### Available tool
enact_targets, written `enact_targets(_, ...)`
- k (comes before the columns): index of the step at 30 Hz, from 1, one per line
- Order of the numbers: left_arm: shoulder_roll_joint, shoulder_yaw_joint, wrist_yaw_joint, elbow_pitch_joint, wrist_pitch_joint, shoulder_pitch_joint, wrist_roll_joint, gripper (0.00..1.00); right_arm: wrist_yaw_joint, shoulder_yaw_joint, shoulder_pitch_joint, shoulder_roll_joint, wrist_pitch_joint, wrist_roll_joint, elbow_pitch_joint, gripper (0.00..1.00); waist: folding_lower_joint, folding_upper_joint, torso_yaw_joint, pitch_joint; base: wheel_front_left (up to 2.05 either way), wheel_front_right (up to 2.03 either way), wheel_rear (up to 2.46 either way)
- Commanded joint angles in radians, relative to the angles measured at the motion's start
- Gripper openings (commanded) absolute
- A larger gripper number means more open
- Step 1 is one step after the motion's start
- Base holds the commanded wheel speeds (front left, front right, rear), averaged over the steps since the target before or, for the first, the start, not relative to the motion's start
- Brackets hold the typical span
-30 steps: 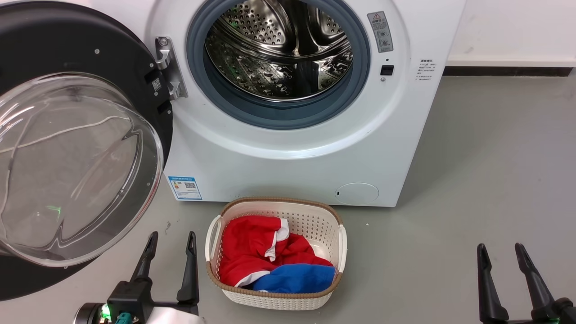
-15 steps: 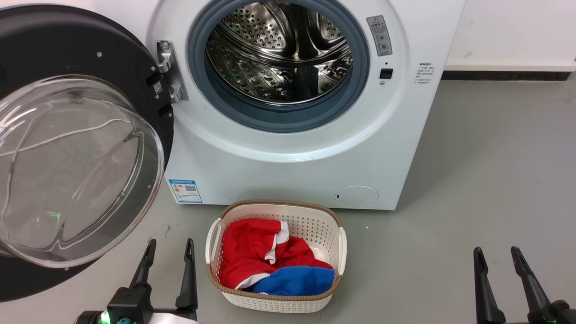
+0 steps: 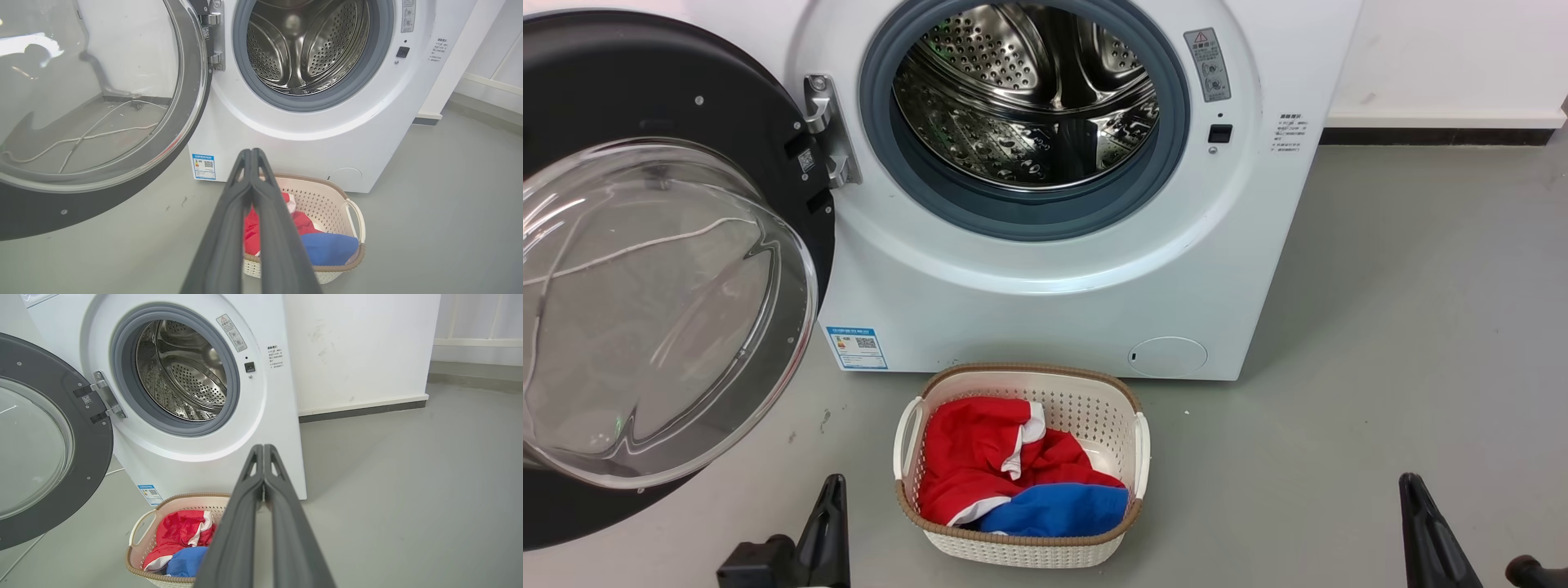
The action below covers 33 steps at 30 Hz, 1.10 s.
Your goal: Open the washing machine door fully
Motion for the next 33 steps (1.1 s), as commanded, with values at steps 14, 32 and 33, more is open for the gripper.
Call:
enact_targets(14,0.001,0.029,-0.026,0.008,0.07,-0.062,-0.309,0.0,0.0,0.011,-0.084,-0.02,0.056,0.311,0.043,0.0,0.0,0.0,-0.004,0.003,0.0,0.0,0.0)
enact_targets(32,0.001,0.053,-0.048,0.03,0.14,-0.106,-0.6,0.0,0.0,0.013,-0.152,-0.03,0.117,0.596,0.097,0.0,0.0,0.0,-0.009,0.007,0.0,0.0,0.0)
enact_targets(33,0.001,0.055,-0.049,0.031,0.144,-0.108,-0.615,0.0,0.0,0.013,-0.155,-0.031,0.12,0.61,0.1,0.0,0.0,0.0,-0.01,0.007,0.0,0.0,0.0)
